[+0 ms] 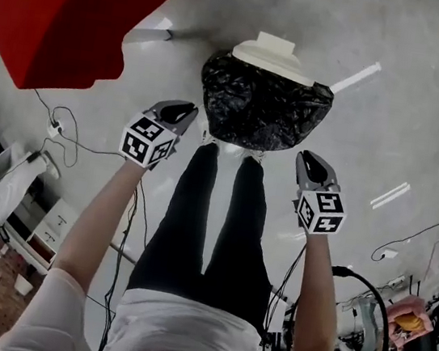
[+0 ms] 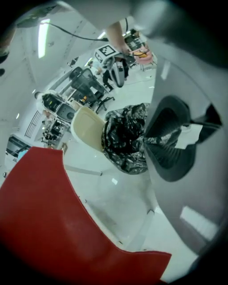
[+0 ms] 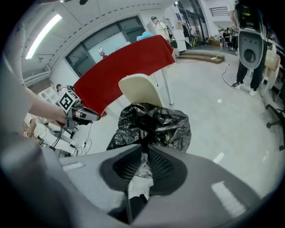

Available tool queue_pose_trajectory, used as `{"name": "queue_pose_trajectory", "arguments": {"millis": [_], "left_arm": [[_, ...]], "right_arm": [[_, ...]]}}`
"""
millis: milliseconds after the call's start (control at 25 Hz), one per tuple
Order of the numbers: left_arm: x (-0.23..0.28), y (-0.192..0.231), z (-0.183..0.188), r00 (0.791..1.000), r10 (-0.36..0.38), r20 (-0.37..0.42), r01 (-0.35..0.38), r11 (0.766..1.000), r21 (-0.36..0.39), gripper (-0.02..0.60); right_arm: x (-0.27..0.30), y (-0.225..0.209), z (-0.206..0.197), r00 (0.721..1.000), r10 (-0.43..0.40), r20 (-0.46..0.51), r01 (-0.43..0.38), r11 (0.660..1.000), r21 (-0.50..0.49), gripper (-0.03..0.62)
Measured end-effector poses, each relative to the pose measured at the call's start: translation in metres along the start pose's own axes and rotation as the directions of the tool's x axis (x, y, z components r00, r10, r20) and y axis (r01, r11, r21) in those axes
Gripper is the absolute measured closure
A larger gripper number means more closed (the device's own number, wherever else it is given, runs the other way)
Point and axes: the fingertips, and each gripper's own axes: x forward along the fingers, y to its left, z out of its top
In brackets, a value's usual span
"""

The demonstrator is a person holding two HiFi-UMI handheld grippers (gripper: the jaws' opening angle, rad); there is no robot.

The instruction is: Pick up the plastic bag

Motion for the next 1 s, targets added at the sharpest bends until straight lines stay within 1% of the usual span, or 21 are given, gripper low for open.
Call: {"name": "queue_pose_trajectory", "arguments": {"millis": [120, 240, 280, 360, 440, 520, 640, 720, 760, 840, 880, 920, 960, 1000], "left_arm": [[0.024, 0.027, -0.017, 0.999, -0.044, -0.009, 0.043, 0.996, -0.081, 0.523], [0.048, 0.048, -0.034, 0.996, -0.087, -0.025, 0.083, 0.986, -0.146, 0.477], [0.056, 0.053, -0.038, 0.994, -0.103, -0.028, 0.097, 0.982, -0.162, 0.463], [0.069, 0.06, -0.044, 0.989, -0.144, -0.026, 0.136, 0.97, -0.201, 0.427], [0.079, 0.065, -0.048, 0.981, -0.191, -0.012, 0.182, 0.949, -0.257, 0.388], [0.087, 0.07, -0.052, 0.971, -0.237, 0.009, 0.227, 0.919, -0.321, 0.357], [0.099, 0.076, -0.055, 0.957, -0.287, 0.036, 0.278, 0.876, -0.394, 0.282], [0.107, 0.078, -0.055, 0.95, -0.309, 0.044, 0.299, 0.859, -0.415, 0.25], [0.11, 0.079, -0.055, 0.948, -0.316, 0.046, 0.306, 0.854, -0.42, 0.241], [0.117, 0.08, -0.052, 0.945, -0.323, 0.055, 0.314, 0.849, -0.426, 0.238], [0.12, 0.081, -0.05, 0.946, -0.319, 0.063, 0.314, 0.848, -0.427, 0.249], [0.122, 0.083, -0.047, 0.948, -0.309, 0.071, 0.309, 0.85, -0.427, 0.286], [0.123, 0.084, -0.045, 0.954, -0.292, 0.074, 0.295, 0.856, -0.424, 0.322], [0.124, 0.086, -0.044, 0.961, -0.268, 0.072, 0.273, 0.866, -0.418, 0.379]], "right_arm": [[0.027, -0.021, -0.021, 1.0, 0.001, -0.025, 0.0, 1.0, 0.01, 0.54], [0.047, -0.04, -0.04, 0.998, 0.005, -0.054, -0.004, 1.0, 0.022, 0.517], [0.053, -0.047, -0.045, 0.998, 0.008, -0.058, -0.006, 0.999, 0.036, 0.505], [0.063, -0.061, -0.052, 0.998, 0.02, -0.052, -0.015, 0.995, 0.094, 0.477], [0.071, -0.074, -0.054, 0.999, 0.043, -0.032, -0.037, 0.983, 0.178, 0.424], [0.08, -0.084, -0.056, 0.998, 0.068, -0.013, -0.063, 0.966, 0.249, 0.349], [0.096, -0.094, -0.058, 0.994, 0.11, -0.006, -0.103, 0.945, 0.31, 0.25], [0.106, -0.095, -0.059, 0.989, 0.146, -0.005, -0.135, 0.933, 0.334, 0.213], [0.111, -0.093, -0.058, 0.986, 0.169, -0.002, -0.158, 0.926, 0.344, 0.207], [0.119, -0.086, -0.056, 0.975, 0.22, 0.014, -0.21, 0.908, 0.361, 0.207], [0.123, -0.083, -0.053, 0.97, 0.24, 0.023, -0.232, 0.901, 0.367, 0.208], [0.126, -0.081, -0.051, 0.967, 0.253, 0.031, -0.247, 0.897, 0.368, 0.222], [0.128, -0.079, -0.049, 0.966, 0.258, 0.035, -0.252, 0.897, 0.364, 0.267], [0.129, -0.077, -0.048, 0.966, 0.255, 0.035, -0.251, 0.9, 0.356, 0.326]]}}
